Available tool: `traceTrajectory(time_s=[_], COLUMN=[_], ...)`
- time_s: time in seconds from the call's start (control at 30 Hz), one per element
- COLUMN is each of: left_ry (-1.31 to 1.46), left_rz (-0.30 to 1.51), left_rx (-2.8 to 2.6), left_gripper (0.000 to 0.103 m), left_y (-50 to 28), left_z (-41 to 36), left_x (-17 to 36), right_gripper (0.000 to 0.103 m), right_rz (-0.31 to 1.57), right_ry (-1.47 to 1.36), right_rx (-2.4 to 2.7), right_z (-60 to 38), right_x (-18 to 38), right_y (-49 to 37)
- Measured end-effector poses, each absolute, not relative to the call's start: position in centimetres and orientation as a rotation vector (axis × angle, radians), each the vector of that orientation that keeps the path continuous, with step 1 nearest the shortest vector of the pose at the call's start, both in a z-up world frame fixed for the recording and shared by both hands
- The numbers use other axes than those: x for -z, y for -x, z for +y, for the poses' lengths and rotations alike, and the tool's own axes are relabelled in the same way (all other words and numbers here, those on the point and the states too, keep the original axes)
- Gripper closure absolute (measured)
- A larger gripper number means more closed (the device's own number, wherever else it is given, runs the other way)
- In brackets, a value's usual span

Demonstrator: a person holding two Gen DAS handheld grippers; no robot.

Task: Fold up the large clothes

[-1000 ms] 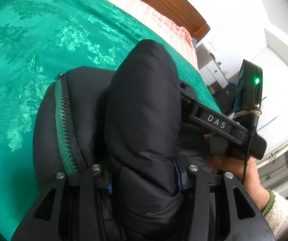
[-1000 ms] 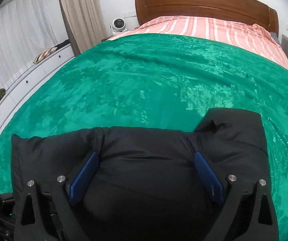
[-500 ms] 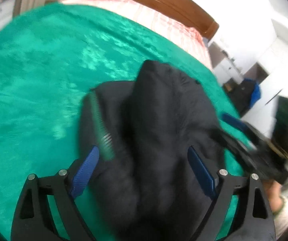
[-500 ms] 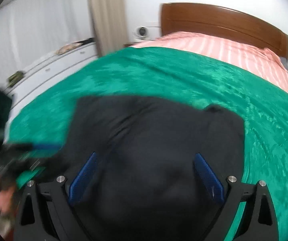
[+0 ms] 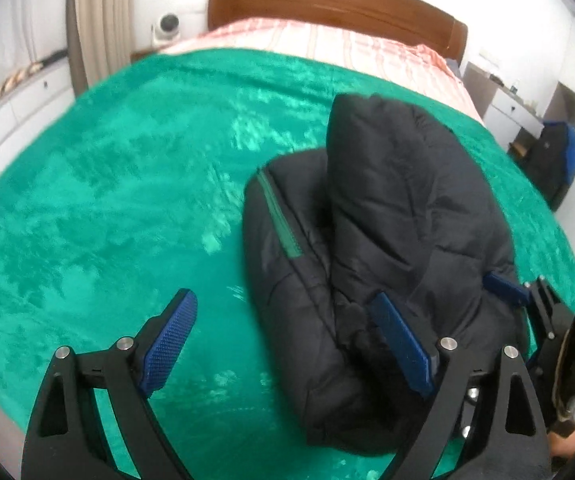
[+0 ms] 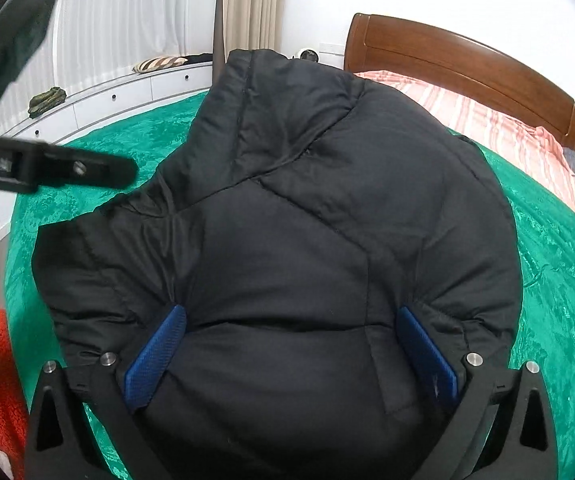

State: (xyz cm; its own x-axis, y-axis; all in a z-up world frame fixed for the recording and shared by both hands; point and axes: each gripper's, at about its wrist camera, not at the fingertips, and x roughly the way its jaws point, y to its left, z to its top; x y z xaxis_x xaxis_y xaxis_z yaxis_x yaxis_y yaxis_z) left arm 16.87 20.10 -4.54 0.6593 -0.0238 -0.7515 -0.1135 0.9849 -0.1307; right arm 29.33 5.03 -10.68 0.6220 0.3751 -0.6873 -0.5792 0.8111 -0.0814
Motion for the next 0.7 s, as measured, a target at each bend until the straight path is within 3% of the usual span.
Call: traceTrajectory(time_s=[0.7], left_ry=[0.05], left_rz=[0.823], left_rx=[-0.085], left_gripper=[0.011], left_y=[-16.2], left_z=[18.2], left_x=[2.7], right_gripper=[0.0], right_rz=[0.691], right_ry=[0.333], right_rx=[-0.518], right_z=[5.5], right_x=[11.8], right_y=[-28.4])
